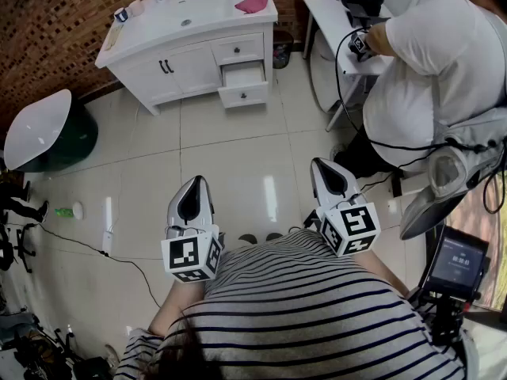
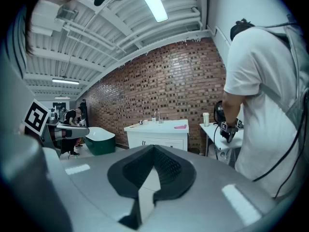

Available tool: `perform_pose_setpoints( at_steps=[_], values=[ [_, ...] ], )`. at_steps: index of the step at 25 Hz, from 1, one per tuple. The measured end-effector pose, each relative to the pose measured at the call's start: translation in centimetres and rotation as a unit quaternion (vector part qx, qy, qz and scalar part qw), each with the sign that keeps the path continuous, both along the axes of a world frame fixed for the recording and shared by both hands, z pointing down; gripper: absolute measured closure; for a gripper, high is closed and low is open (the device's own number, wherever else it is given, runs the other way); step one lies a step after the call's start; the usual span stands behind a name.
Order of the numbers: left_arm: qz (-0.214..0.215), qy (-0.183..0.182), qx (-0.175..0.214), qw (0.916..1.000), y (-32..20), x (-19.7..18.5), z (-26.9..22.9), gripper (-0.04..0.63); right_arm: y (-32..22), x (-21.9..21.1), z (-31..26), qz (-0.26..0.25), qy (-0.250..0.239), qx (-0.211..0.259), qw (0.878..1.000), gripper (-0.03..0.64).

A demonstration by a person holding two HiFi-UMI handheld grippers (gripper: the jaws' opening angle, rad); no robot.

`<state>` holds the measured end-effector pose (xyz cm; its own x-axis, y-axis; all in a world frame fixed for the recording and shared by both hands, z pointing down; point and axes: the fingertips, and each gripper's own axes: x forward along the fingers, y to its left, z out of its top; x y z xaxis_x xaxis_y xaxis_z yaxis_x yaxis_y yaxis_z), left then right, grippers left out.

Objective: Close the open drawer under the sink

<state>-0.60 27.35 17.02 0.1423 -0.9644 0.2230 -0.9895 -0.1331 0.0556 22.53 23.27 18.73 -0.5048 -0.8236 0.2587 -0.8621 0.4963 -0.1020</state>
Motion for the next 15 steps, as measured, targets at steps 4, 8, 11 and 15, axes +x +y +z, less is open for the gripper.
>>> perform_pose_setpoints(
  at_steps=[4, 8, 11, 15],
  values=[
    [-0.001, -0.003, 0.0, 1.0, -0.5, -0.3, 0.5, 0.578, -0.1, 0.1, 0.3, -0.001, 0.002, 0.001, 1.0, 0.615],
    [0.004, -0.002, 0.005, 1.0, -1.4, -0.8, 0.3, 0.578, -0.6, -0.1, 0.2, 0.004, 0.008, 0.004, 1.0, 0.615],
    [0.006, 0.004, 0.008, 0.9999, -2.5, -1.7, 0.4, 0.578, -1.3, -0.6, 0.0, 0.007, 0.016, 0.007, 1.0, 0.615],
    [0.004, 0.011, 0.01, 0.9999, -7.9, -2.7, 2.4, 0.58, -6.3, -1.3, 1.2, 0.002, 0.021, 0.015, 1.0, 0.615]
  ],
)
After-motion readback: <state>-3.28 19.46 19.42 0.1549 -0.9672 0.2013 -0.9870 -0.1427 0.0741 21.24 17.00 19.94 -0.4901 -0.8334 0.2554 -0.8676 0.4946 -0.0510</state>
